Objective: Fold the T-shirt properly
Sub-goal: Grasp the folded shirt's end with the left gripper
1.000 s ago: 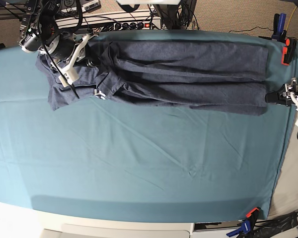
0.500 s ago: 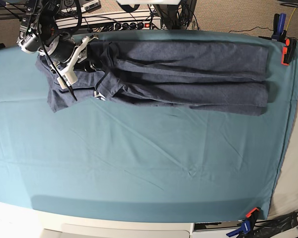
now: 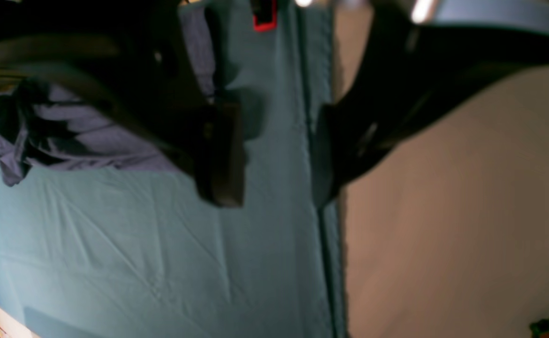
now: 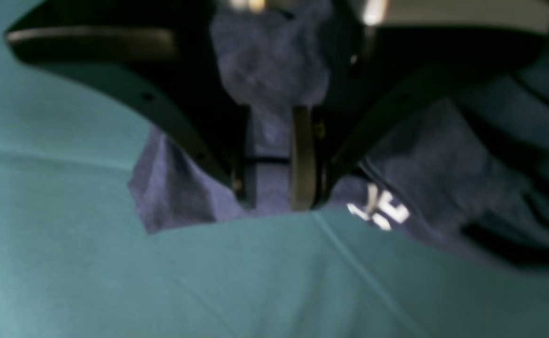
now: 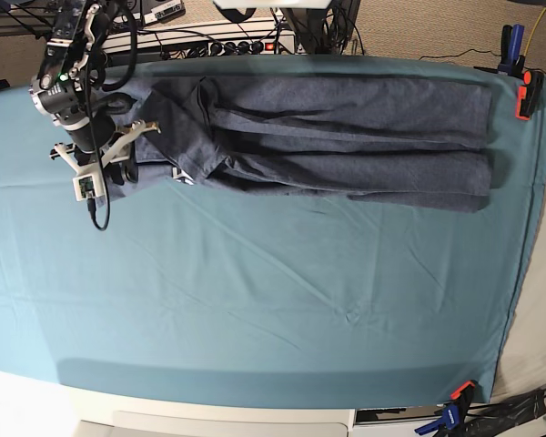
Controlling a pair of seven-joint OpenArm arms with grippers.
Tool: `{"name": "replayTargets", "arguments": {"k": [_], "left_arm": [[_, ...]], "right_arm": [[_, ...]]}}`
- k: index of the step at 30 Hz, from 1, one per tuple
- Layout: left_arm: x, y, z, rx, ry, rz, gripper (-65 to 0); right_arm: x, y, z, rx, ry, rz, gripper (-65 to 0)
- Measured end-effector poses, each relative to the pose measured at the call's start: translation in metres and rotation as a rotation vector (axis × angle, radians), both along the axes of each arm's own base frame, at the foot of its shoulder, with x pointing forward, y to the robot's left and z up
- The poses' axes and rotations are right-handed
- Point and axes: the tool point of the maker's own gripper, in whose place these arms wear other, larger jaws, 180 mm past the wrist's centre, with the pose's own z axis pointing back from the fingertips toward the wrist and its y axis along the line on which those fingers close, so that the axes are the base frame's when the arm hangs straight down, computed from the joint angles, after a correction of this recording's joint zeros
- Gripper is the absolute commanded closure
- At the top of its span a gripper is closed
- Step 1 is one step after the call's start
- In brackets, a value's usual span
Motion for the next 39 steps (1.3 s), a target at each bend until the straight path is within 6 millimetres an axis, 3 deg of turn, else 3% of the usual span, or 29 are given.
{"name": "replayTargets", "arguments": {"k": [5,13,18,23,29,39], "left_arm": [[0.001,-0.003,-0.004,-0.010,0.002,-0.003,-26.0],[0.000,-0.004,-0.006,-0.014,0.004,-0.004,-26.0],[-0.021,-0.007,-0.036,-0.018,0.097,-0.008,-26.0],[-0.041,-0.025,-0.076,-0.080,0.163,-0.007,-26.0],[-0.065,-0.042,-0.111,-0.140,0.246,0.001,-26.0],[-0.087,-0.060,-0.141,-0.205,0.326,0.021,-26.1]], "right_arm": [[-0.004,0.015,-0.012,0.081,0.017,-0.033,-13.1],[-0.019,0.024,-0.063,0.188,0.152,-0.077,-13.1],[-0.015,0.042,-0.055,0.246,0.122,0.006,-13.1],[-0.005,0.044,-0.047,0.236,0.090,0.038,-13.1],[-0.007,0.043,-0.048,0.230,0.103,0.040,-13.1],[-0.007,0.045,-0.047,0.240,0.100,0.041,-13.1]]}}
